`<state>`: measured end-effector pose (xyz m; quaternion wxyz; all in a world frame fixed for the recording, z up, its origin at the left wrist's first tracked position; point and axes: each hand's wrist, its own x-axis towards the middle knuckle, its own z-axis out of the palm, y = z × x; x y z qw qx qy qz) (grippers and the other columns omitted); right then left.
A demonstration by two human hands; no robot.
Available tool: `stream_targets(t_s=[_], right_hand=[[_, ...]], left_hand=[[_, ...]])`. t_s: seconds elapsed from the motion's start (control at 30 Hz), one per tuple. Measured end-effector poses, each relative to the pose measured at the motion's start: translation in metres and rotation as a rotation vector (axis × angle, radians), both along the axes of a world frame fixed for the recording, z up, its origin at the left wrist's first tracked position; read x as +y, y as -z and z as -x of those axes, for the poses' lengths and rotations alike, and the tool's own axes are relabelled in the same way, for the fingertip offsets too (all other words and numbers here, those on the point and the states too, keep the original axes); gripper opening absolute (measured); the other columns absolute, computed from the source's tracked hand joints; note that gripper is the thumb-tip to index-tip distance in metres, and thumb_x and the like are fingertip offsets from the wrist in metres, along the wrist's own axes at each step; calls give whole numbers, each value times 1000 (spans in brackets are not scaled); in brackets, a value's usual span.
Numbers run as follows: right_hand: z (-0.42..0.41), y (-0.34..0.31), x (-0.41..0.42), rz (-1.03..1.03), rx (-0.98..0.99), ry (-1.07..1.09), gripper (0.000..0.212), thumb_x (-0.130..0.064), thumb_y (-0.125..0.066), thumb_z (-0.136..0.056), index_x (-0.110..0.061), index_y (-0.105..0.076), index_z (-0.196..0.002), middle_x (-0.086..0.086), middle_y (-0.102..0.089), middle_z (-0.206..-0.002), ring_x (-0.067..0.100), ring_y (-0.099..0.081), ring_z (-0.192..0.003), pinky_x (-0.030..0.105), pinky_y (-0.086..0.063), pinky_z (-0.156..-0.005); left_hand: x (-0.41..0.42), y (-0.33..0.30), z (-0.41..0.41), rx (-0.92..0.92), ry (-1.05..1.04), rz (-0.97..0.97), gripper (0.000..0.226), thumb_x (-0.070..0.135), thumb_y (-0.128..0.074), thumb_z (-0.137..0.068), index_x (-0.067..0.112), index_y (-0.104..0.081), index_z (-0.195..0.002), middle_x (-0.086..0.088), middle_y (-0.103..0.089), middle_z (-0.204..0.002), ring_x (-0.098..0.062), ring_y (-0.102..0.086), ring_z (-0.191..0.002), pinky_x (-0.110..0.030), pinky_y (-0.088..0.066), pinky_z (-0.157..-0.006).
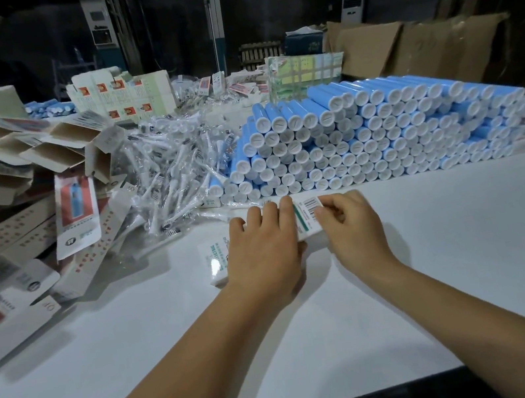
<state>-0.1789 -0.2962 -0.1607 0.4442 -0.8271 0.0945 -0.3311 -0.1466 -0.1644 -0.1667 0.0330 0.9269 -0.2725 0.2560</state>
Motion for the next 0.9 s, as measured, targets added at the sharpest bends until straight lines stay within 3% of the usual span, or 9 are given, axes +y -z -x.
stream_targets(t_s=[0.07, 0.13, 0.2, 0.27, 0.4, 0.57, 0.63, 0.8, 0.9], right_hand=[[-2, -4, -7, -125, -96, 128, 36, -20, -65, -88, -17, -56, -123, -3, -43, -112, 16, -49, -104, 31, -42, -93], [-5, -9, -13, -617, -78, 142, 50, -24, -66, -88, -18, -46, -133, 3, -49, -126, 18, -53, -105, 34, -46, -91], [-9, -12, -14, -1262, 40, -165, 49, -28, -65, -87, -9, -51, -130, 16, -60, -126, 26, -61, -100, 38, -51, -84], [-9, -12, -10, -1469, 137, -410, 49, -31, -66, -78, -4, -59, -118, 19, -66, -116, 30, -65, -100, 41, -53, -85], [-13, -4, -3, -1226, -48, -471, 27, -9, -62, -83, -4, -60, -109, 12, -72, -92, 22, -70, -85, 32, -58, -70], [-2, 4, 1, -66, -36, -65, 30, -10, -47, -97, -8, -58, -125, 1, -67, -101, 15, -66, -91, 19, -50, -76], [-1, 5, 5, 101, -44, -49, 36, -13, -42, -99, -5, -51, -133, 11, -64, -118, 25, -62, -107, 33, -49, -92], [7, 0, 7, 57, -12, -102, 54, -35, -42, -95, -8, -43, -141, 10, -58, -130, 23, -56, -118, 38, -44, -99], [6, -4, 4, -515, -5, -267, 36, -35, -48, -96, -12, -63, -120, 1, -72, -100, 20, -66, -96, 29, -54, -79]], left_hand=[[1, -2, -3, 11, -14, 43, 72, 49, -45, -91, 12, -17, -147, -5, -43, -129, -27, -41, -113, -40, -30, -89], [2, -3, -6, 28, -30, 94, 73, 49, -48, -90, 13, -18, -147, -4, -43, -128, -27, -40, -112, -40, -30, -90], [1, -4, -5, 40, -26, 110, 75, 50, -49, -89, 14, -20, -147, -4, -44, -128, -27, -40, -112, -40, -30, -89], [-1, -3, -2, 26, -11, 105, 77, 54, -50, -86, 14, -22, -146, -3, -45, -126, -26, -42, -110, -40, -31, -89], [-4, -2, 1, 0, 11, 84, 75, 49, -47, -87, 11, -21, -146, -5, -45, -127, -27, -42, -109, -40, -32, -87], [-6, -3, 8, -38, 23, 41, 70, 48, -37, -91, 6, -27, -145, -9, -49, -127, -30, -47, -105, -42, -34, -83], [-5, -5, 10, -59, 19, 41, 68, 47, -30, -91, 3, -34, -142, -11, -53, -122, -31, -50, -99, -41, -37, -80], [-3, -5, 12, -86, 16, 24, 66, 43, -49, -88, 0, -43, -138, -13, -58, -115, -32, -54, -93, -41, -42, -76], [-1, -6, 9, -73, 19, 31, 70, 41, -60, -84, 1, -42, -138, -13, -57, -116, -32, -53, -93, -42, -42, -78]])
